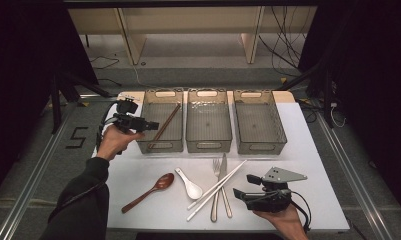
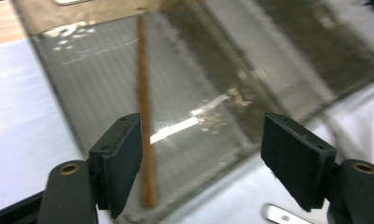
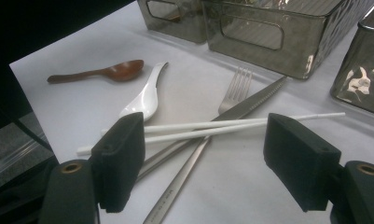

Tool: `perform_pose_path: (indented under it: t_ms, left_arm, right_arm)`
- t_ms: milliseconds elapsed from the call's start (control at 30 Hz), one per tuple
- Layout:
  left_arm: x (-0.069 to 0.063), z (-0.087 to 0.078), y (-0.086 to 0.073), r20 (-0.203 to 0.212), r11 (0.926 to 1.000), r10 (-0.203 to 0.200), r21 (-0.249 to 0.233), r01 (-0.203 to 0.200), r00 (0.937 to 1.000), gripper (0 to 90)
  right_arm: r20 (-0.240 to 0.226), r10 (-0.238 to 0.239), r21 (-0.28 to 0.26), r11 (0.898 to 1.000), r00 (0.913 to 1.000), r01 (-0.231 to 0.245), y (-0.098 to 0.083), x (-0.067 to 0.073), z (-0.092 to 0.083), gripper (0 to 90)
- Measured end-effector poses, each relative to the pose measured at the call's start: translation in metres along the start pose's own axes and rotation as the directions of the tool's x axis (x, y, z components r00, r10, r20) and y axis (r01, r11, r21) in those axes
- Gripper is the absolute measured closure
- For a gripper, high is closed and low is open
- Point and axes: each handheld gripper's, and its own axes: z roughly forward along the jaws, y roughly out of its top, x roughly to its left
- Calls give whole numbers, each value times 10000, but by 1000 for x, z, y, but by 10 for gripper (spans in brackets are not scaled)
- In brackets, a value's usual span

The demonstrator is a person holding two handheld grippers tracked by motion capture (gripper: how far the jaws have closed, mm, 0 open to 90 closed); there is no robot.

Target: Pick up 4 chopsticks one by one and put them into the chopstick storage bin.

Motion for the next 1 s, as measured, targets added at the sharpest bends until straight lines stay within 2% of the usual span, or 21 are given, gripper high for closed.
perform_pose_path:
  t_ms: [67,100,133,167,200,367,433,467,500,600,733,833,1000]
  left_arm:
    - [-8,-5,-5,325,9999,29,-158,-23,9995,287]
    - [-18,-8,-10,626,9998,69,-173,-58,9980,275]
    - [-18,-8,-10,626,9998,69,-173,-58,9980,273]
    - [-27,-10,-17,846,9996,129,-279,-106,9963,271]
    - [-27,-10,-17,846,9996,129,-279,-106,9963,269]
    - [-50,-9,-36,1270,9990,346,-342,-304,9913,249]
    - [-56,-5,-45,1532,9989,313,-392,-255,9877,244]
    - [-58,-4,-48,1577,9989,358,-366,-304,9868,244]
    - [-61,2,-52,1578,9992,410,-77,-403,9866,241]
    - [-65,3,-55,1607,9994,295,-219,-263,9866,236]
    - [-75,4,-60,1690,9988,479,-197,-452,9844,225]
    - [-85,4,-65,1792,9976,683,-194,-659,9814,225]
    - [-109,12,-77,1960,9930,1129,121,-1175,9741,226]
  right_arm:
    - [9,5,-3,10000,10000,-5,0,0,0,301]
    - [21,31,-11,10000,10000,-31,0,0,0,301]
    - [24,24,-5,10000,10000,-24,0,0,0,301]
    - [17,8,-11,10000,10000,-8,0,0,0,301]
    - [17,14,-19,10000,10000,-14,0,0,0,301]
    - [32,68,-8,10000,10000,-68,-1,1,-1,301]
    - [36,48,-7,10000,10000,-48,-1,1,-1,301]
    - [30,58,-11,10000,10000,-58,-1,1,-1,301]
    - [19,64,-16,10000,10000,-64,-1,1,-1,300]
    - [27,55,-20,10000,10000,-54,-1,2,-1,300]
    - [54,51,-47,10000,10000,-51,-2,2,-2,298]
    - [109,130,-69,9999,9999,-130,-2,2,-2,298]
    - [144,148,-109,9998,9998,-146,-3,2,-3,298]
